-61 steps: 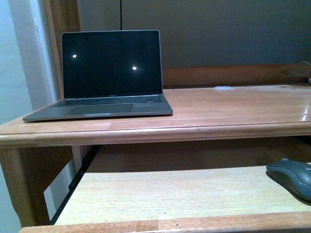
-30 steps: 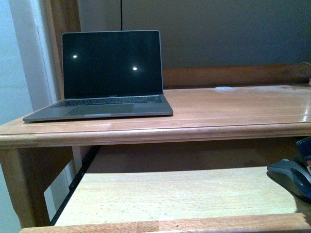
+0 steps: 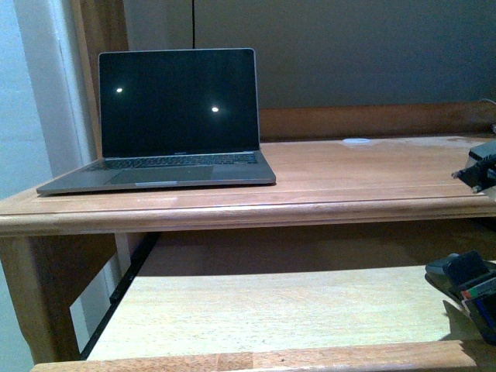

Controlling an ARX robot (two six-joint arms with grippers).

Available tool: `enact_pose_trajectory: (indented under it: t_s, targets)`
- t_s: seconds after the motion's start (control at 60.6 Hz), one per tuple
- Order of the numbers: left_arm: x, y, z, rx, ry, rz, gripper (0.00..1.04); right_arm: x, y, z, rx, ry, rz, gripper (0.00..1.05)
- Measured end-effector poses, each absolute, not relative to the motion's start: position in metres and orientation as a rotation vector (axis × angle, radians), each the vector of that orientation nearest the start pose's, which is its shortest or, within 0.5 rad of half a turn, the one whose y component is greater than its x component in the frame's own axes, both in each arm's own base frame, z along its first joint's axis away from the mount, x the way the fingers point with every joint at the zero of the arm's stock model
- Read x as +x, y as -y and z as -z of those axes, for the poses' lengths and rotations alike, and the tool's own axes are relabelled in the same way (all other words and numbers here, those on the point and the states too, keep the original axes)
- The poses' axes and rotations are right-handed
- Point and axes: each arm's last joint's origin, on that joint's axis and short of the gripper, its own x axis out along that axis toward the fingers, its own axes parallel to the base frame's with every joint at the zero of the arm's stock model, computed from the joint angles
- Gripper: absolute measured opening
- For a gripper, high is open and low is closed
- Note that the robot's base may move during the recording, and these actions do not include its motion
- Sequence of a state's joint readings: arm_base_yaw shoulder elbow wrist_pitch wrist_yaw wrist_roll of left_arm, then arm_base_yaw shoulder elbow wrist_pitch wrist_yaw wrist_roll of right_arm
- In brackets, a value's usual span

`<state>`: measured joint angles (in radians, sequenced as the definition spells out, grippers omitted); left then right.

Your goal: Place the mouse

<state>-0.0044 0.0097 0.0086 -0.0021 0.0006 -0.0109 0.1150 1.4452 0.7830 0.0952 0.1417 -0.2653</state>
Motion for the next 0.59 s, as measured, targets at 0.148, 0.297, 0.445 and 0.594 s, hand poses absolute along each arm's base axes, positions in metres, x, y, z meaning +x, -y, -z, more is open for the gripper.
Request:
enact_pose_trajectory:
  t_s: [0.148,0.297,0.445,0.594]
  targets:
    - [0.098,0.0,-0.166,-0.011,0.001,0.004,0.03,0.306,-0.03,-0.208,-0.325,-0.59,-0.023,0.97]
    - [0.098,0.0,-0.166,-0.011,0.001,0.005,0.03,0.315,-0.028,-0.208,-0.302,-0.619,-0.013,0.93]
    - [0.098,0.0,-0.166,-0.011,0.001,0.005,0.03,0.317,-0.028,-0.21,-0.272,-0.664,-0.05,0.71]
    - [0.098,0.0,-0.166,-0.011,0.0,0.005,0.03,0.319,-0.025,-0.213,-0.241,-0.697,-0.071,0.57]
